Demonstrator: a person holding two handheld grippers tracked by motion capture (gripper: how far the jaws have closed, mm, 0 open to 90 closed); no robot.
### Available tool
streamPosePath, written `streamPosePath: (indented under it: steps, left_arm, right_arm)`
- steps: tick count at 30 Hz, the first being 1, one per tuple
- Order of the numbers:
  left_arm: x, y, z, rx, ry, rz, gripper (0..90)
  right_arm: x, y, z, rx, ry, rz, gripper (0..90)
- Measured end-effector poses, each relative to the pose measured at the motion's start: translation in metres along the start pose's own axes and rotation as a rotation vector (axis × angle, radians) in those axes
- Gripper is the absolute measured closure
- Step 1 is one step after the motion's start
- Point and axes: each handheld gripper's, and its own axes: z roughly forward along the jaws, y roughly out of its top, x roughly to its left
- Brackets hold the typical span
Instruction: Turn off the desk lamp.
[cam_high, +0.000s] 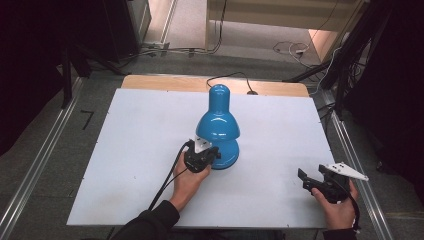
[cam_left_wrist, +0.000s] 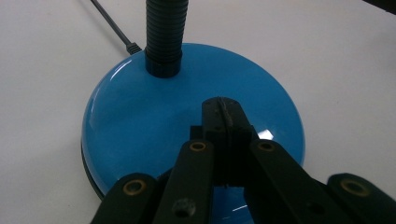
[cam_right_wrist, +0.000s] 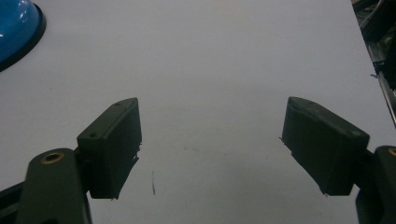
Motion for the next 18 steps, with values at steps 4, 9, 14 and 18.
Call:
streamPosePath:
  steps: [4, 9, 14, 18]
  left_arm:
    - [0.005, 0.003, -0.006, -0.02, -0.001, -0.008, 90.0]
    - [0.016, 0.005, -0.016, -0.046, 0.013, -0.056, 90.0]
    - [0.024, 0.005, -0.021, -0.057, 0.023, -0.09, 90.0]
    - [0.028, 0.005, -0.024, -0.06, 0.022, -0.104, 87.2]
  right_arm:
    - [0.0, 0.0, 0.0, -0.003, 0.0, -0.003, 18.6]
    - [0.0, 0.0, -0.001, -0.003, 0.002, -0.003, 18.5]
    - [0.0, 0.0, 0.0, -0.001, 0.001, -0.003, 18.5]
    - [-0.001, 0.0, 0.0, -0.005, 0.002, -0.005, 18.5]
